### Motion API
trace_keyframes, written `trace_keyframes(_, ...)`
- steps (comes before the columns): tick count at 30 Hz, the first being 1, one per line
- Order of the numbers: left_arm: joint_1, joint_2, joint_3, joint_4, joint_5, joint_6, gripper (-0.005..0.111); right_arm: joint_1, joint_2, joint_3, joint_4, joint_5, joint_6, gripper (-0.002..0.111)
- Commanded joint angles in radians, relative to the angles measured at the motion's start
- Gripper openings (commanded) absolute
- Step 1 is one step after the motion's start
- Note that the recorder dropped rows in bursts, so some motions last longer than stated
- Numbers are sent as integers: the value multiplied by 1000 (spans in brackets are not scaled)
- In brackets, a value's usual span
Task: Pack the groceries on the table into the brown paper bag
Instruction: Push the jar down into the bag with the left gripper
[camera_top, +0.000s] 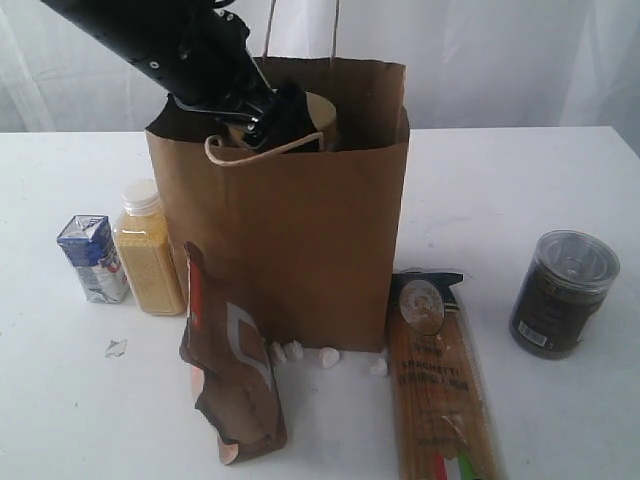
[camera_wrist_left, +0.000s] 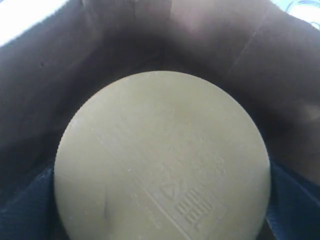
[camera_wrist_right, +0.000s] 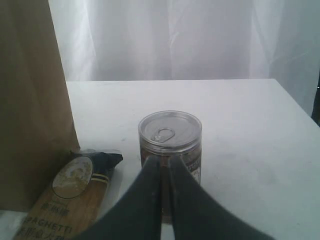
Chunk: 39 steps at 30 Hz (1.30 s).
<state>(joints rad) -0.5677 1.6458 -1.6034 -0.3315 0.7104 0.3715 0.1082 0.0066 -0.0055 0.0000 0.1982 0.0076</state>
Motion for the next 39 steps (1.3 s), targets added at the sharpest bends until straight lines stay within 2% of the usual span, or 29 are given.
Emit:
trace_keyframes(1,-4,0,-3,-26,-5,-12,0,1,-7,6,-7,-13,-8,5)
trace_keyframes(32,-4,75,-1,-19,19,-22,0,1,-7,6,-7,-13,-8,5)
trace_keyframes(35,-4,75,-3,-25,34,-5,12,1,-7,6,-7,-13,-8,5)
trace_keyframes(37,-4,75,-3,-25,41,-5,27,1,-7,6,-7,-13,-8,5)
trace_keyframes(39,-4,75,-3,-25,41,-5,47,1,-7,6,-7,-13,-8,5)
